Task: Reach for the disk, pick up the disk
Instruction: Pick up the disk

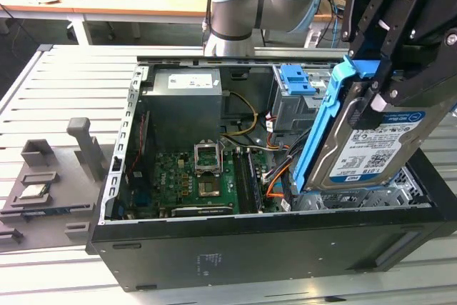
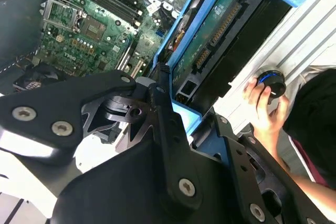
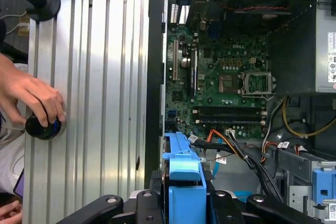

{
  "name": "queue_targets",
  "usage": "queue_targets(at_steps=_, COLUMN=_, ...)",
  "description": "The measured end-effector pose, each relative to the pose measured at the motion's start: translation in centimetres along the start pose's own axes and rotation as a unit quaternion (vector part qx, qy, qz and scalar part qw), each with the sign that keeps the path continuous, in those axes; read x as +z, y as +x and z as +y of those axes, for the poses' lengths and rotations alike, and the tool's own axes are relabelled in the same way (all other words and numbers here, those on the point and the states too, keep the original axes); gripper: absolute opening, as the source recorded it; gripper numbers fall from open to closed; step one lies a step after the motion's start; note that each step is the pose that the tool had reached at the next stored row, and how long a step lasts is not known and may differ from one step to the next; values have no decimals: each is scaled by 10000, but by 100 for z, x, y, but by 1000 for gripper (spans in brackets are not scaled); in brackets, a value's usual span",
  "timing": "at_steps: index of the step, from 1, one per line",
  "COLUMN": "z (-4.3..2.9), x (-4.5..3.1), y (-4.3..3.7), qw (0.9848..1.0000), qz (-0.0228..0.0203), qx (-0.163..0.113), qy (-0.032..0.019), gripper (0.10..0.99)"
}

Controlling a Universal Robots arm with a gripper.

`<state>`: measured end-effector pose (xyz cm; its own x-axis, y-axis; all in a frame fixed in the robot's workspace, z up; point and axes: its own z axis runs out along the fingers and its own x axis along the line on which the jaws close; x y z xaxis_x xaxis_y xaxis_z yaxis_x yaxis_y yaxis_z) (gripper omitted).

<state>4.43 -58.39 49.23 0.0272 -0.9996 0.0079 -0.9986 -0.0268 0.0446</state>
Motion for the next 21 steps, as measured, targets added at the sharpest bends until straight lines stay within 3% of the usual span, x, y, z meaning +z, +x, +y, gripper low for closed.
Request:
queue_targets(at_steps=7, z=-243, x=-11, y=7, qw=10000, qz=0, qx=0, qy=0, gripper=365)
queue_targets(at_steps=16, z=-447, x=-19, y=12, qw=10000, qz=0, qx=0, qy=0, gripper=365)
queue_targets(at_steps=21, z=-510, x=-17, y=14, qw=10000, qz=0, qx=0, qy=0, gripper=365)
